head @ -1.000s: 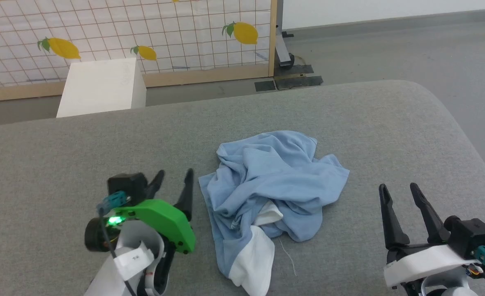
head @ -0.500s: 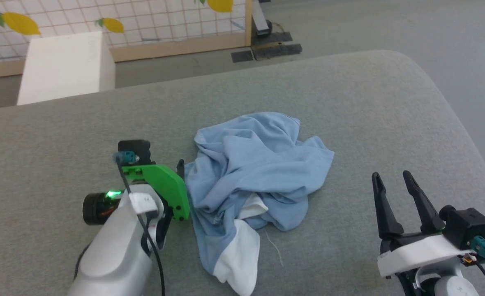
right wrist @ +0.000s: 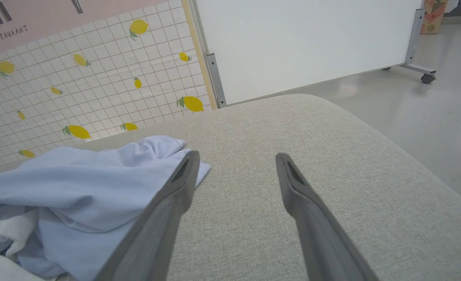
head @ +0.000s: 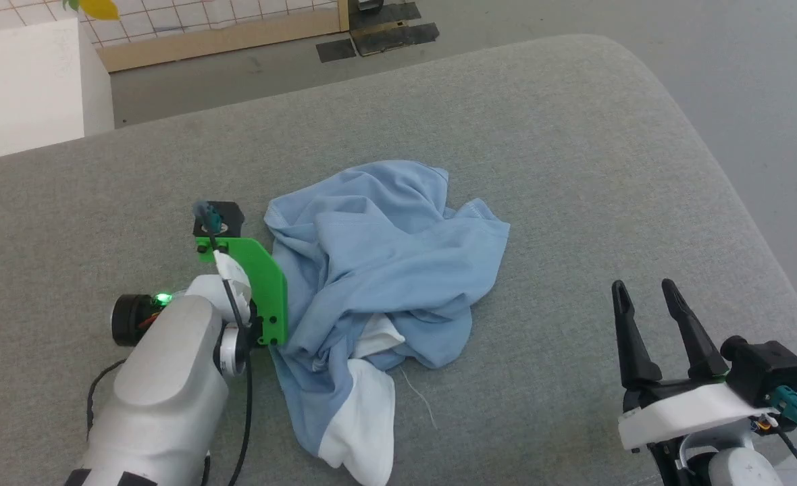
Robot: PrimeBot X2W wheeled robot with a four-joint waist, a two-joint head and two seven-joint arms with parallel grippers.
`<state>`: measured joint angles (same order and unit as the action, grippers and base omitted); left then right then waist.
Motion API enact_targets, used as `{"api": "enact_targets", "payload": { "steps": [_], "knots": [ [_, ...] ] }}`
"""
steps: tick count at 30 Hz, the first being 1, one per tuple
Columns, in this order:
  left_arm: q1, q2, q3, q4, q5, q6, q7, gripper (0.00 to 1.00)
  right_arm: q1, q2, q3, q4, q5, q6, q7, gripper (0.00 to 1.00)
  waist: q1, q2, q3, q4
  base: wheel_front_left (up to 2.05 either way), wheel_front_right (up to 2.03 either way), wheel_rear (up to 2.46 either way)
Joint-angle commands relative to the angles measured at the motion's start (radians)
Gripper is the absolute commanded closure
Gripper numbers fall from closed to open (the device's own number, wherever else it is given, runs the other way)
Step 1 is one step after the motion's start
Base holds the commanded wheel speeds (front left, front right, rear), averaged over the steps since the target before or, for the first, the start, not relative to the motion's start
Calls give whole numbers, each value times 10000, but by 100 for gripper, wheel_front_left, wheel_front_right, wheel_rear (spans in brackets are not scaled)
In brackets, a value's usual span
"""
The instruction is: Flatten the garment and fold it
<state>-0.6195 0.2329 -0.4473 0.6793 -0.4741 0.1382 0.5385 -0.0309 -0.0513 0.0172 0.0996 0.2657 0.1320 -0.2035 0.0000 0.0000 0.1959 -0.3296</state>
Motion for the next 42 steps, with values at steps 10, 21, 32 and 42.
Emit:
{"api": "enact_targets", "payload": {
  "steps": [10, 21, 32, 42],
  "knots": [
    [1167, -171, 1091, -1868, -314, 467, -4196, 100, -83, 11, -109, -47, -84, -13, -98, 0, 0, 0, -526, 1255, 0, 0, 0],
    [4701, 1157, 3249, -4710, -754, 2211, -5683, 100, 288, 11, -379, -328, -216, -13, 198, 0, 0, 0, -1004, 2604, 0, 0, 0],
    [6970, 861, 3284, -5715, -1152, 2490, -5556, 0, 468, 11, -554, -447, -332, -13, 606, 0, 0, 0, -1231, 2938, 0, 0, 0],
    [5279, 720, 1317, -6197, 261, 1138, -6425, 0, 487, 11, -387, -663, -398, -13, 804, 0, 0, 0, -1159, 2722, 0, 0, 0]
  ]
}}
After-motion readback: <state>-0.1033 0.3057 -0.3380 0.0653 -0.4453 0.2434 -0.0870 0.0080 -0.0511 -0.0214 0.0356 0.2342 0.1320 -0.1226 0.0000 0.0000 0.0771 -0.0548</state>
